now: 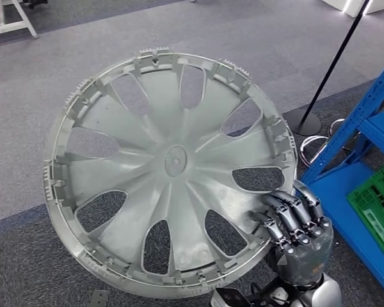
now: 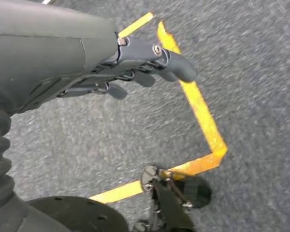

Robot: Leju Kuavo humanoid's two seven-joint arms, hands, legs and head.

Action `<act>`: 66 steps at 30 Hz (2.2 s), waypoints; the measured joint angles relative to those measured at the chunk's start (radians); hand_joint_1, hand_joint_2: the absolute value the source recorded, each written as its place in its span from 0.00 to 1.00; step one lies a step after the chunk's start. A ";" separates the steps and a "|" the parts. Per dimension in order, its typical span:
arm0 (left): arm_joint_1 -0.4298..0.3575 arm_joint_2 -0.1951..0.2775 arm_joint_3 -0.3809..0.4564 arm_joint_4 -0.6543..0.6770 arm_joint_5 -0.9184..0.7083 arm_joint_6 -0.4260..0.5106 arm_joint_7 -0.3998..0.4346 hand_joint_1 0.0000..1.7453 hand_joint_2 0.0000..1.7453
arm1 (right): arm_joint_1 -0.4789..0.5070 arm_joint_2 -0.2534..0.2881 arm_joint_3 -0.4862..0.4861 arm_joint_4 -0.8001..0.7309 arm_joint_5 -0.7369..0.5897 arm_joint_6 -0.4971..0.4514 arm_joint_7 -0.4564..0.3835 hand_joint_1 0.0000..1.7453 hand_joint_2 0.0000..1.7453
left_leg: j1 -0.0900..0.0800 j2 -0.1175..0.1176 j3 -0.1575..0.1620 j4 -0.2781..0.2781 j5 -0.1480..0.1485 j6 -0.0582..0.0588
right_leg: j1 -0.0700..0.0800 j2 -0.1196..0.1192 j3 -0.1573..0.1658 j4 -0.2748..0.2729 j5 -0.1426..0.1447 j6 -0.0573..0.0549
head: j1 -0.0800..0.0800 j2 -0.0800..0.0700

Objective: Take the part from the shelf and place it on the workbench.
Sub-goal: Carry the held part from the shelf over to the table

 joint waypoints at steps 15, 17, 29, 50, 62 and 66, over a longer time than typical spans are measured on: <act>0.006 0.013 -0.001 0.000 0.003 0.003 -0.031 0.00 1.00 | -0.008 0.010 0.026 -0.032 -0.003 0.000 0.000 1.00 1.00 | -0.012 0.190 0.006 0.001 -0.008 -0.009 | 0.015 -0.205 0.040 -0.013 -0.024 -0.002 | -0.011 0.000; 0.008 0.015 0.000 0.000 0.004 0.004 -0.043 0.00 1.00 | -0.012 0.009 0.035 -0.033 -0.003 0.000 0.001 1.00 1.00 | -0.011 0.170 0.009 -0.004 -0.006 0.004 | 0.012 -0.207 0.041 -0.010 -0.034 0.010 | -0.011 0.000; 0.007 0.018 0.003 0.000 0.005 0.020 0.010 0.00 1.00 | 0.008 -0.001 0.065 -0.045 -0.043 -0.001 0.001 1.00 1.00 | -0.003 0.022 0.010 -0.003 -0.007 0.012 | 0.003 -0.001 -0.015 0.010 0.009 0.001 | 0.000 0.000; 0.007 0.020 0.008 0.001 0.002 0.043 -0.010 0.00 1.00 | 0.014 -0.008 0.063 -0.055 -0.123 -0.001 0.000 1.00 1.00 | -0.004 0.150 0.019 -0.016 -0.004 0.020 | 0.010 -0.146 0.007 0.071 -0.084 0.013 | -0.005 0.000; 0.008 0.017 0.011 0.001 0.001 0.043 -0.002 0.00 1.00 | 0.014 -0.020 0.063 -0.057 -0.126 -0.001 0.000 1.00 1.00 | 0.002 0.012 0.009 -0.007 -0.003 -0.004 | 0.008 -0.038 0.013 -0.005 -0.002 -0.008 | -0.001 0.000; 0.008 0.015 0.014 0.001 0.004 0.046 0.001 0.00 1.00 | 0.015 -0.020 0.063 -0.057 -0.133 -0.001 0.000 1.00 1.00 | -0.004 0.104 -0.050 0.122 -0.075 -0.022 | 0.007 -0.091 0.023 -0.013 -0.003 -0.029 | -0.012 0.000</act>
